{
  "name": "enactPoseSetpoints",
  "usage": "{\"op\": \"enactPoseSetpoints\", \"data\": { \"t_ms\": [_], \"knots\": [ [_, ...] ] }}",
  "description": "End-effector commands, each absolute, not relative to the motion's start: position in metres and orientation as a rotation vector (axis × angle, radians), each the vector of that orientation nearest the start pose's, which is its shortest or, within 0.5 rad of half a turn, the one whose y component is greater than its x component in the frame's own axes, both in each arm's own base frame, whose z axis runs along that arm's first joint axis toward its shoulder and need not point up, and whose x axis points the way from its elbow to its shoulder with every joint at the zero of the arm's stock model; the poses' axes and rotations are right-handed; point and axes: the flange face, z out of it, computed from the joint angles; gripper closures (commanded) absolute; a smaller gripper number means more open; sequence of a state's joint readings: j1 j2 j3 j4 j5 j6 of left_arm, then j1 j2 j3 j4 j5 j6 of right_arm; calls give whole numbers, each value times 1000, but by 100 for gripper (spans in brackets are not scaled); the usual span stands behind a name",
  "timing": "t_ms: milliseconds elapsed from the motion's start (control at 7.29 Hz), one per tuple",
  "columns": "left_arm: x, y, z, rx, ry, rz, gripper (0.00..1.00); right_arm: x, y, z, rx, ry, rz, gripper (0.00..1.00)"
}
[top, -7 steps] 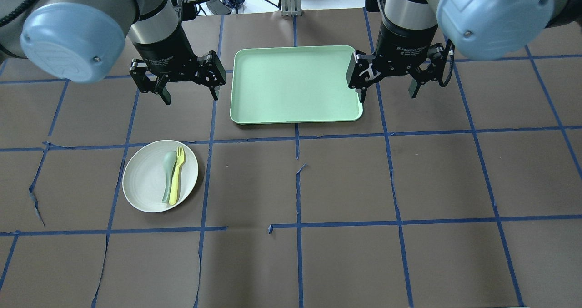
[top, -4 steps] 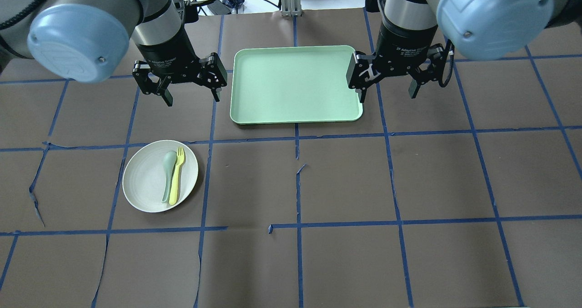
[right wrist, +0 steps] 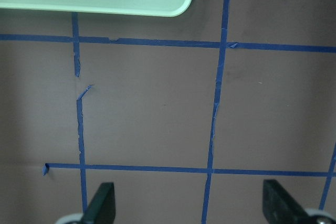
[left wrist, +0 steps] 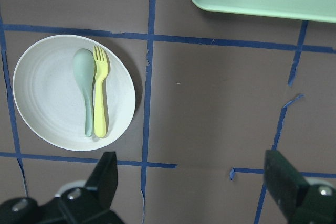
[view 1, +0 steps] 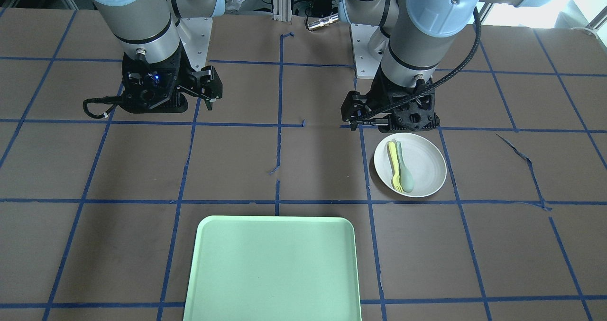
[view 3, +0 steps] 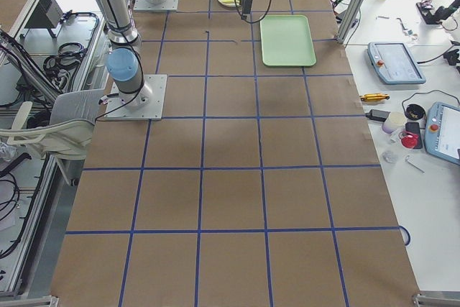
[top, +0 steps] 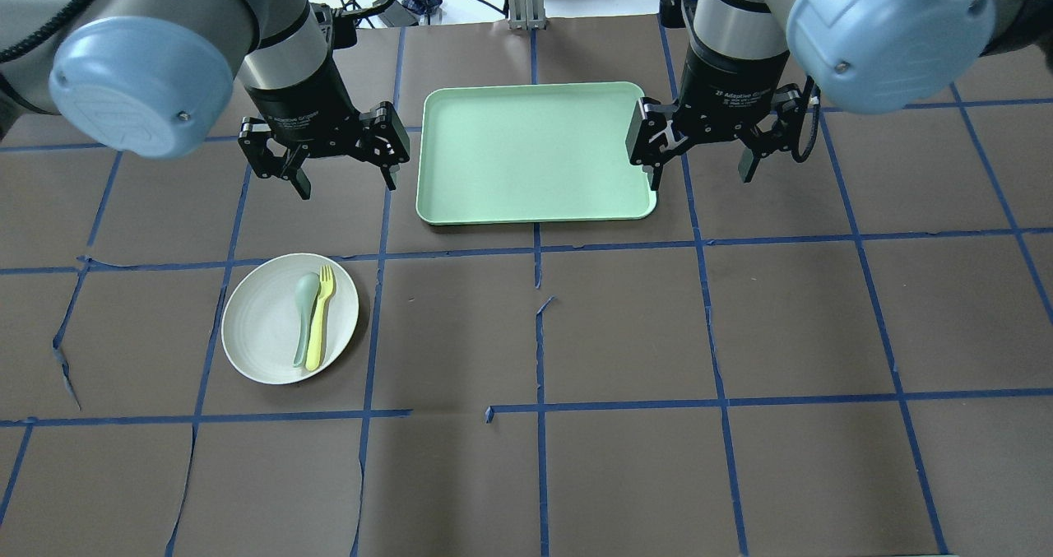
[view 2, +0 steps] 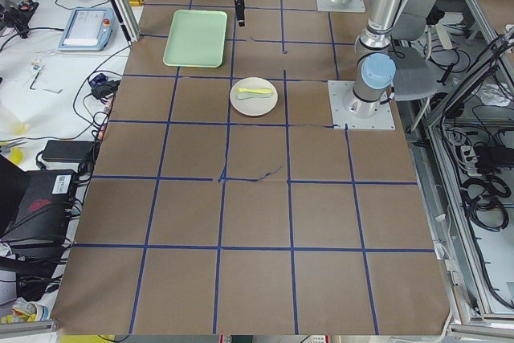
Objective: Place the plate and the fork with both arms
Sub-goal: 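Move the left gripper down to the rim of the white plate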
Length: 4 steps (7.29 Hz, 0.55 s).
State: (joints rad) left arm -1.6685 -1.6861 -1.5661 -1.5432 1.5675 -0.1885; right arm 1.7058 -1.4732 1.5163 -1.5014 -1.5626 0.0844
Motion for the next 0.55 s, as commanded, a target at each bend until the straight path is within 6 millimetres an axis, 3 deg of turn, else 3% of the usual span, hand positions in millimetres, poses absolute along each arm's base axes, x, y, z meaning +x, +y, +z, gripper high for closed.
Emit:
{"op": "enactPoseSetpoints", "data": {
  "t_ms": [0, 137, 275, 412],
  "knots": [
    [-164, -520, 435, -133, 3134, 118, 0, 202, -499, 459, -80, 3146, 173, 0],
    [-107, -533, 421, -35, 3147, 161, 0, 202, -500, 457, -79, 3143, 176, 0],
    [-31, -543, 407, -18, 3162, 110, 0, 201, -500, 457, -83, 3154, 177, 0],
    [18, -538, 382, -59, 3175, 118, 1, 203, -499, 457, -72, 3145, 178, 0]
  ]
}}
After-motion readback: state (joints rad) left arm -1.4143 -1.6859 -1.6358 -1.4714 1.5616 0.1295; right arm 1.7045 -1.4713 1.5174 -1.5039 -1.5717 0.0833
